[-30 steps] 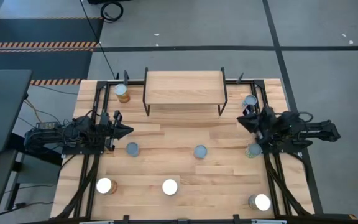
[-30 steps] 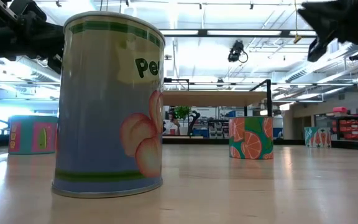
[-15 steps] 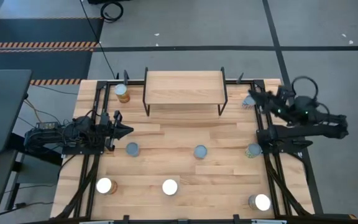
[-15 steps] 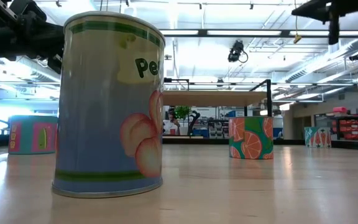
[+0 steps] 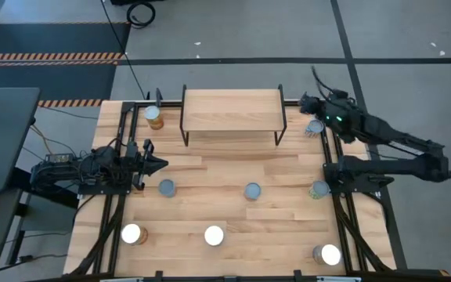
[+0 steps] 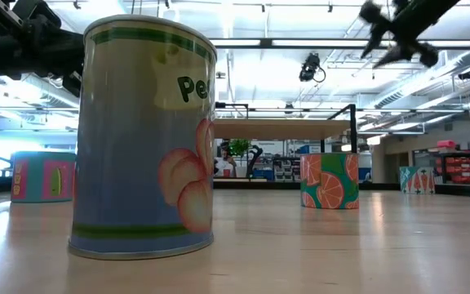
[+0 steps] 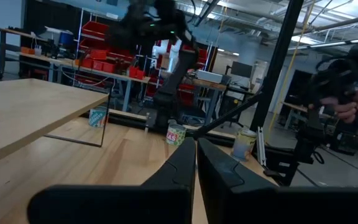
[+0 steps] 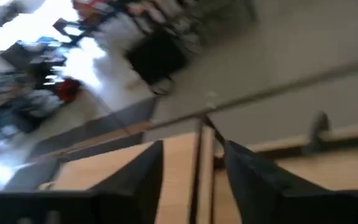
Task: Pick and place cans onto a shelf
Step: Put the canned carrot on the shelf
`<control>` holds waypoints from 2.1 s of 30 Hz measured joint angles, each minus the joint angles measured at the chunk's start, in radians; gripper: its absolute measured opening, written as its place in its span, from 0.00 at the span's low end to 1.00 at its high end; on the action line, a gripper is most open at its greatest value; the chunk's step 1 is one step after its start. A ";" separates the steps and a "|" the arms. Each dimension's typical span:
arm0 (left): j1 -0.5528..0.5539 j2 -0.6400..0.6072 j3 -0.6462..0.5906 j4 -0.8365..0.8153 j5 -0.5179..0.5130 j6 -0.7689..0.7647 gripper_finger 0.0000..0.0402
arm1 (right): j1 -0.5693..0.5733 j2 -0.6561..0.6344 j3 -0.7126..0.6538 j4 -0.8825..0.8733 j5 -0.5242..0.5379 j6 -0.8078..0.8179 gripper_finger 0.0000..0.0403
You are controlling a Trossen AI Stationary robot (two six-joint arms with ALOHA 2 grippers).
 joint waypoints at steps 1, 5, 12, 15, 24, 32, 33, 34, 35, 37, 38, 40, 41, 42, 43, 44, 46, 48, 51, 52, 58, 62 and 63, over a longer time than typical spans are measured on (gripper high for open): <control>0.000 0.000 0.000 0.000 0.000 0.000 0.06 | -0.050 0.029 0.008 -0.023 -0.041 0.042 0.50; 0.000 0.000 0.000 0.000 0.000 0.000 0.06 | -0.238 0.142 0.041 -0.134 -0.227 0.156 0.66; 0.000 0.000 0.000 0.000 0.000 0.000 0.06 | -0.482 0.258 0.074 -0.279 -0.417 0.296 0.91; 0.000 0.000 0.000 0.000 0.000 0.000 0.06 | -0.542 0.302 0.074 -0.429 -0.488 0.393 0.98; 0.000 0.000 0.000 0.000 0.000 0.000 0.06 | -0.593 0.475 0.073 -0.453 -0.513 0.449 0.99; 0.000 0.000 0.000 0.000 0.000 0.000 0.06 | -0.628 0.563 0.041 -0.469 -0.571 0.503 0.99; 0.000 0.000 0.000 0.000 0.000 0.000 0.06 | -0.636 0.569 0.034 -0.462 -0.575 0.508 0.99; 0.000 0.000 0.000 0.000 0.000 0.000 0.06 | -0.643 0.573 0.026 -0.453 -0.575 0.516 0.99; 0.000 0.000 0.000 0.000 0.000 0.000 0.06 | -0.650 0.578 0.016 -0.437 -0.575 0.519 0.99; 0.000 0.000 0.000 0.000 0.000 0.000 0.06 | -0.667 0.588 -0.008 -0.375 -0.583 0.519 0.99; 0.000 0.000 0.000 0.000 0.000 0.000 0.06 | -0.672 0.591 -0.019 -0.339 -0.586 0.519 0.99; 0.000 0.000 0.000 0.000 0.000 0.000 0.06 | -0.682 0.602 -0.030 -0.276 -0.598 0.526 0.99; 0.000 0.000 0.000 0.000 0.000 0.000 0.06 | -0.686 0.610 -0.031 -0.267 -0.604 0.532 0.99; 0.000 0.000 0.000 0.000 0.000 0.000 0.06 | -0.690 0.619 -0.032 -0.269 -0.605 0.537 0.99; 0.000 0.000 0.000 0.000 0.000 0.000 0.06 | -0.694 0.628 -0.032 -0.270 -0.605 0.537 0.99; 0.000 0.000 0.000 0.000 0.000 0.000 0.06 | -0.698 0.637 -0.032 -0.269 -0.602 0.531 0.99; 0.000 0.000 0.000 0.000 0.000 0.000 0.06 | -0.704 0.656 -0.032 -0.258 -0.592 0.517 0.98; 0.000 0.000 0.000 0.000 0.000 0.000 0.06 | -0.709 0.673 -0.032 -0.242 -0.587 0.524 0.97; 0.000 0.000 0.000 0.000 0.000 0.000 0.06 | -0.710 0.690 -0.032 -0.216 -0.583 0.549 0.94; 0.000 0.000 0.000 0.000 0.000 0.000 0.06 | -0.710 0.694 -0.032 -0.213 -0.582 0.552 0.92; 0.000 0.000 0.000 0.000 0.000 0.000 0.06 | -0.700 0.696 -0.032 -0.217 -0.524 0.555 0.78; 0.000 0.000 0.000 0.000 0.000 0.000 0.06 | -0.683 0.695 -0.029 -0.218 -0.519 0.559 0.72; 0.000 0.000 0.000 0.000 0.000 0.000 0.06 | -0.676 0.692 -0.023 -0.222 -0.515 0.543 0.72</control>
